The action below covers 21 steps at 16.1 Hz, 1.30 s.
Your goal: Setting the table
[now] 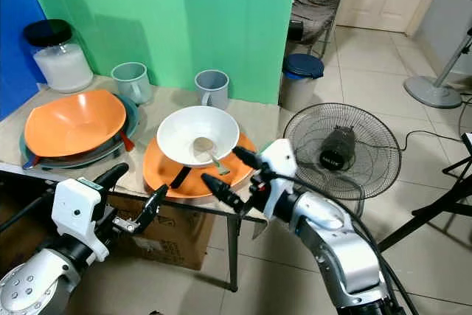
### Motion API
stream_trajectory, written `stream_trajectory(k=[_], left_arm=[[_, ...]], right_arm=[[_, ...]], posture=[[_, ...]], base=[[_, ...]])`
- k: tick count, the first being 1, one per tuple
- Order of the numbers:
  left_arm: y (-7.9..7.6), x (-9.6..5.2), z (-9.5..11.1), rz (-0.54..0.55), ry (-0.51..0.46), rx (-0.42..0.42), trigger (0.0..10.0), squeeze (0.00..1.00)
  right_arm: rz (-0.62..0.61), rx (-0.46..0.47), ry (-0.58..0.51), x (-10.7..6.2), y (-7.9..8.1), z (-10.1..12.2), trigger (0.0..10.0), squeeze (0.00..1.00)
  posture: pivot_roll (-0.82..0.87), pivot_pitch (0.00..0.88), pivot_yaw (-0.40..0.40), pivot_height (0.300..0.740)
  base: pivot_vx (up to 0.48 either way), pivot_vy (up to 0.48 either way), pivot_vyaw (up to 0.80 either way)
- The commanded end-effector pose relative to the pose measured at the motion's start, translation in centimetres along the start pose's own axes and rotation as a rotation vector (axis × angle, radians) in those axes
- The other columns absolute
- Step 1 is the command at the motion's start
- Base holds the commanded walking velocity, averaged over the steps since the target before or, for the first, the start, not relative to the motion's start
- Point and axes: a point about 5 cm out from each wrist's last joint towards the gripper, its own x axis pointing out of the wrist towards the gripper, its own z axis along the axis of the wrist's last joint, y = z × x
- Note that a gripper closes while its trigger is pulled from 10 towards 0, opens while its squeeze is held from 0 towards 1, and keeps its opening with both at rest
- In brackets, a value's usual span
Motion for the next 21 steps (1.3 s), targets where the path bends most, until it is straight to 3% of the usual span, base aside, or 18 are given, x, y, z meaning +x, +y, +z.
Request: stream_trajectory(k=[1, 2, 3, 4, 14, 15, 16, 17, 21], left_arm=[[-0.1, -0.2, 0.2, -0.008, 0.001, 0.003, 10.0, 0.0], [-0.1, -0.3, 0.2, -0.009, 0.005, 0.002, 10.0, 0.0], [-0.1, -0.3, 0.2, -0.01, 0.007, 0.002, 10.0, 0.0], [-0.1, -0.4, 0.2, -0.01, 0.01, 0.002, 10.0, 0.0], [0.1, -0.3, 0.3, -0.004, 0.014, 0.001, 10.0, 0.0], [0.1, -0.3, 0.3, -0.005, 0.015, 0.001, 10.0, 0.0], [0.1, -0.3, 0.3, -0.005, 0.015, 0.001, 10.0, 0.0], [0.1, -0.3, 0.3, -0.005, 0.014, 0.001, 10.0, 0.0], [0.0, -0.3, 0.2, -0.006, 0.017, 0.001, 10.0, 0.0]], right_arm=[[-0.015, -0.015, 0.015, 0.1, 0.1, -0.3, 10.0, 1.0], [-0.023, -0.023, 0.02, 0.3, 0.3, -0.4, 10.0, 1.0], [-0.024, -0.024, 0.02, 0.5, 0.4, -0.5, 10.0, 0.66], [-0.051, -0.032, 0.037, 0.9, 0.6, -0.8, 10.0, 0.0], [-0.154, -0.022, 0.017, 1.8, -0.3, -0.6, 9.8, 0.0], [-0.154, -0.02, 0.016, 1.9, -0.2, -0.6, 3.9, 0.0], [-0.154, -0.019, 0.014, 1.9, -0.2, -0.6, 3.9, 0.0], [-0.153, -0.01, 0.005, 2.0, -0.2, -0.5, 0.0, 0.0], [-0.152, -0.01, 0.009, 2.1, -0.1, -0.6, 0.0, 0.0]], posture=[[-0.02, 0.0, 0.02, 0.74], [-0.02, 0.0, 0.024, 0.74], [-0.02, 0.0, 0.024, 0.74], [-0.01, 0.0, 0.024, 0.74], [-0.01, 0.0, 0.026, 0.74], [-0.01, 0.0, 0.026, 0.74], [-0.01, 0.0, 0.026, 0.74], [-0.01, 0.0, 0.026, 0.74], [-0.01, 0.0, 0.027, 0.74]], base=[[0.0, 0.0, 0.0], [0.0, 0.0, 0.0], [0.0, 0.0, 0.0], [0.0, 0.0, 0.0], [0.0, 0.0, 0.0], [0.0, 0.0, 0.0], [0.0, 0.0, 0.0], [0.0, 0.0, 0.0], [0.0, 0.0, 0.0]])
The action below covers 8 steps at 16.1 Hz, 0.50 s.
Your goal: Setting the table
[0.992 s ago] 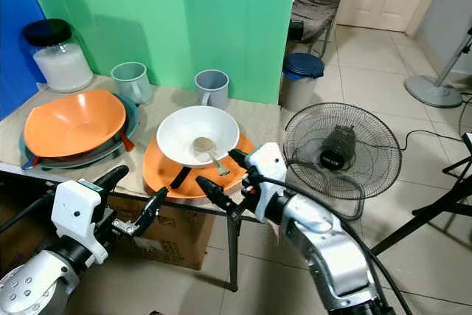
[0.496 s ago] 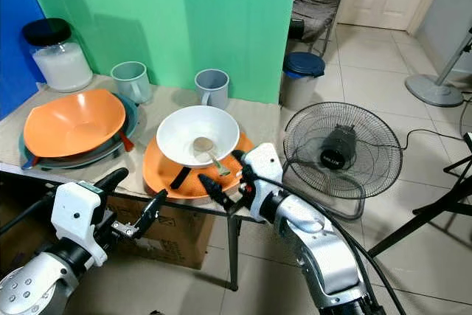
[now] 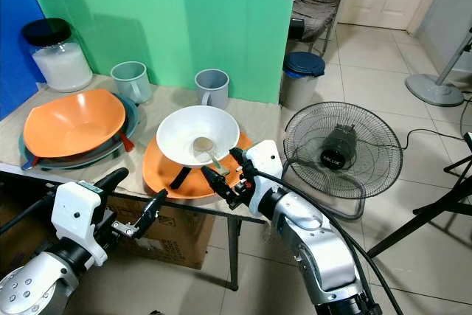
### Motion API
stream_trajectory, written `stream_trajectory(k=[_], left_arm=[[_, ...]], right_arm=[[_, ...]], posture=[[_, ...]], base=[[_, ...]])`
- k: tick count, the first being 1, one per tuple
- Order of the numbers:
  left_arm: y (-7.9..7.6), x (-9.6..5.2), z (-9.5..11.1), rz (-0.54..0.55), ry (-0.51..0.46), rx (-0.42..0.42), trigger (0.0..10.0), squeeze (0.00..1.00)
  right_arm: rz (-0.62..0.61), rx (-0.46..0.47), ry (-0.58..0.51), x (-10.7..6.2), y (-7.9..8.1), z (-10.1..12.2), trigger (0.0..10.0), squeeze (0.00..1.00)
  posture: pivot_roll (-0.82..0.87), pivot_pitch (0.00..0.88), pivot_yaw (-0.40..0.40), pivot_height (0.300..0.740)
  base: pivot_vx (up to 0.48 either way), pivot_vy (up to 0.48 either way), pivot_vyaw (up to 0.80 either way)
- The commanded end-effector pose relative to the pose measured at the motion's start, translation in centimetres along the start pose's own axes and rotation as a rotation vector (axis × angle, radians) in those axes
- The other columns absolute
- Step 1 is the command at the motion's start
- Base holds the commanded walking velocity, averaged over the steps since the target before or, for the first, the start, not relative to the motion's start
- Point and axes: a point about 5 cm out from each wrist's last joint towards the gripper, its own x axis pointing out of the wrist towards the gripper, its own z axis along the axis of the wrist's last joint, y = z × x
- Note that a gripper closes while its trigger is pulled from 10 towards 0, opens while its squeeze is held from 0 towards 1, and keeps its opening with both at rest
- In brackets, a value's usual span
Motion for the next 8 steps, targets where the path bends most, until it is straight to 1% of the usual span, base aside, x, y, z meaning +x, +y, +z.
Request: stream_trajectory(k=[1, 8], left_arm=[[0.1, -0.02, 0.45, -0.002, -0.01, 0.01, 10.0, 0.0], [0.06, 0.03, 0.41, -0.006, -0.008, 0.011, 10.0, 0.0]], right_arm=[[-0.005, -0.011, -0.017, 0.17, -0.28, 0.46, 0.0, 0.0], [-0.002, -0.017, -0.011, 0.35, -0.26, 0.39, 0.0, 0.0]], posture=[[-0.01, 0.0, 0.027, 0.74], [-0.01, 0.0, 0.029, 0.74]], base=[[0.0, 0.0, 0.0], [0.0, 0.0, 0.0]])
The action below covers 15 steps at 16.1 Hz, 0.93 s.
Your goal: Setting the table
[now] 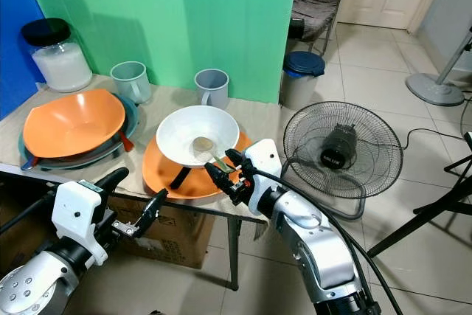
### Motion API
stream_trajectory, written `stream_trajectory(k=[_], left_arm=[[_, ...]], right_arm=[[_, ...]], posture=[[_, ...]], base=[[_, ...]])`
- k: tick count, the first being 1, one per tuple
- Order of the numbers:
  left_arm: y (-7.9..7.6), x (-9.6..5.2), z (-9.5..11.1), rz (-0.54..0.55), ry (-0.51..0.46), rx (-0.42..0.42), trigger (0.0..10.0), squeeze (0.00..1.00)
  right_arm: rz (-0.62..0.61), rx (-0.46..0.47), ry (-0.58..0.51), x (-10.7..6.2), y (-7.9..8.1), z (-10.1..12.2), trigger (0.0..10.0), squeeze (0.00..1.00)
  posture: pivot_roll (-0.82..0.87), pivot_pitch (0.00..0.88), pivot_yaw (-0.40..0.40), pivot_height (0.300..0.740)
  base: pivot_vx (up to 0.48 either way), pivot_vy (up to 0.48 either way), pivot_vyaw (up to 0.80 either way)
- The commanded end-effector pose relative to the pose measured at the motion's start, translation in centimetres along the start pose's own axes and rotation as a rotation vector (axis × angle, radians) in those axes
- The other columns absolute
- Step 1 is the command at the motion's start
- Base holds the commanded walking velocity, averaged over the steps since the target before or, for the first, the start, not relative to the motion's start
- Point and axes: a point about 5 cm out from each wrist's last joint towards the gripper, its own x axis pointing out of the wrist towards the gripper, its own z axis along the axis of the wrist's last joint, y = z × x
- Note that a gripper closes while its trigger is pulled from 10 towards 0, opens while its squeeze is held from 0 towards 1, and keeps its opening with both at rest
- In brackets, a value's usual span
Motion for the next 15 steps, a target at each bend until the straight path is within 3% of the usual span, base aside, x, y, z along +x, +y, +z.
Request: stream_trajectory(k=[1, 6, 9, 15], left_arm=[[0.0, 0.0, 0.4, -0.005, -0.007, 0.009, 10.0, 0.0], [-0.2, 0.0, 0.3, -0.037, -0.006, -0.005, 10.0, 0.0], [-1.1, -0.3, 0.4, -0.17, 0.003, -0.038, 10.0, 0.0], [-0.4, -0.3, 0.3, -0.142, 0.015, -0.009, 10.0, 0.0]], right_arm=[[-0.004, -0.013, -0.011, 0.2, -0.2, 0.3, 0.0, 0.0], [-0.004, -0.01, -0.012, 0.3, -0.3, 0.3, 0.0, 0.0], [-0.011, -0.011, -0.02, 0.4, -0.4, 0.5, 0.0, 0.0], [-0.029, 0.002, -0.06, 0.6, -0.6, 1.2, 0.0, 0.0]], posture=[[-0.01, 0.0, 0.029, 0.74], [-0.01, 0.0, 0.027, 0.74], [-0.01, 0.0, 0.031, 0.74], [-0.01, 0.0, 0.034, 0.74]], base=[[0.0, 0.0, 0.0], [0.0, 0.0, 0.0], [0.0, 0.0, 0.0], [0.0, 0.0, 0.0]])
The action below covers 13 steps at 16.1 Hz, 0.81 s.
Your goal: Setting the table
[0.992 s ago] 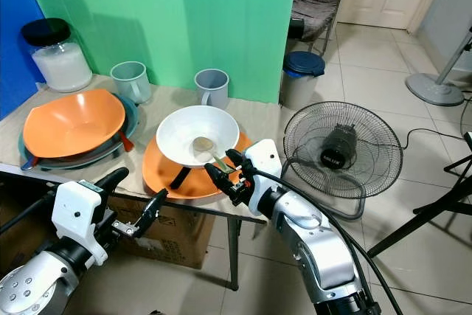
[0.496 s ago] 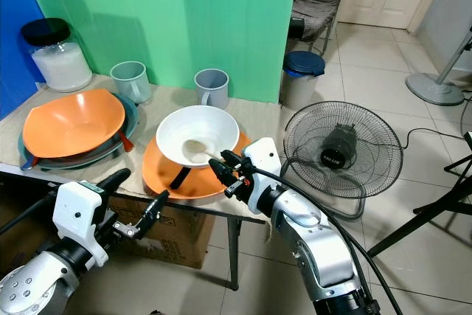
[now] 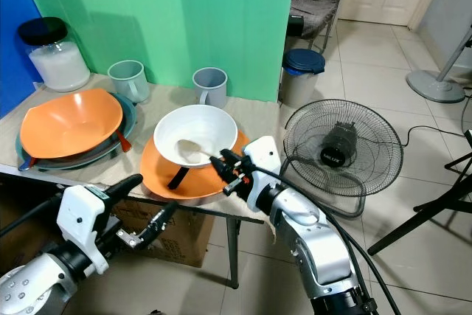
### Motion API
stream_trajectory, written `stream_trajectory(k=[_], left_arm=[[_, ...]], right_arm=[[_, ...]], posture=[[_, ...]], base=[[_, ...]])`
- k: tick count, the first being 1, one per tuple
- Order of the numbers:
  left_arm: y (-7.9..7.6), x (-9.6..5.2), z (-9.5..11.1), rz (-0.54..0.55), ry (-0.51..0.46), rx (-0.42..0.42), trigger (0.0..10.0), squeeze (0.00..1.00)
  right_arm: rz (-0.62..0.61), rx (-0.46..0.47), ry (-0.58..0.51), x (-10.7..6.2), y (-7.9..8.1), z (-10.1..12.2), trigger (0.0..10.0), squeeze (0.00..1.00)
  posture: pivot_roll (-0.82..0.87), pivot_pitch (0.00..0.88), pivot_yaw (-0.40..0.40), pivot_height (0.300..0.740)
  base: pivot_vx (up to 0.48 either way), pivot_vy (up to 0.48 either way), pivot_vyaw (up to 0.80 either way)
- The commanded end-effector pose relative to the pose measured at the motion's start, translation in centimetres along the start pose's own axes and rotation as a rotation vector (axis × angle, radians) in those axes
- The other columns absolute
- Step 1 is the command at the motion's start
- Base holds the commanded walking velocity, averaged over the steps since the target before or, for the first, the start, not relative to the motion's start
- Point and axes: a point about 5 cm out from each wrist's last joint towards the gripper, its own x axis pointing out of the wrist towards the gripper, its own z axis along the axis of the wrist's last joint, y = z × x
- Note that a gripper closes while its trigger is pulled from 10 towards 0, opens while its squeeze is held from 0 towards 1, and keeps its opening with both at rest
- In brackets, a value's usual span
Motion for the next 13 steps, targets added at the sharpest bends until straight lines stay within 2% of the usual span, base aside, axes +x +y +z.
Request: stream_trajectory(k=[1, 4, 11, 12, 13], left_arm=[[0.3, -0.1, 0.1, 0.01, 0.005, 0.016, 10.0, 0.0], [0.8, -0.2, 0.1, 0.042, 0.002, 0.03, 10.0, 0.0], [1.2, 0.0, 0.3, 0.077, -0.015, 0.048, 10.0, 0.0], [1.4, 0.1, 0.3, 0.104, -0.021, 0.048, 10.0, 0.0], [1.5, 0.1, 0.3, 0.11, -0.023, 0.049, 10.0, 0.0]], right_arm=[[-0.019, -0.007, -0.057, 0.2, -0.5, 1.2, 0.0, 0.0], [-0.076, 0.056, -0.143, 0.1, -1.4, 2.6, 0.0, 0.0], [-0.071, 0.099, -0.186, 0.1, -1.5, 3.4, 0.0, 0.0], [-0.055, 0.128, -0.205, 0.0, -1.3, 3.5, 2.3, 0.0], [-0.05, 0.134, -0.209, 0.0, -1.2, 3.6, 10.0, 0.0]], posture=[[-0.01, 0.0, 0.033, 0.74], [-0.01, 0.0, 0.032, 0.74], [-0.01, 0.0, 0.028, 0.74], [-0.01, 0.0, 0.029, 0.74], [-0.01, 0.0, 0.03, 0.74]], base=[[0.0, 0.0, 0.0], [0.0, 0.0, 0.0], [0.0, 0.0, 0.0], [0.0, 0.0, 0.0], [0.0, 0.0, 0.0]])
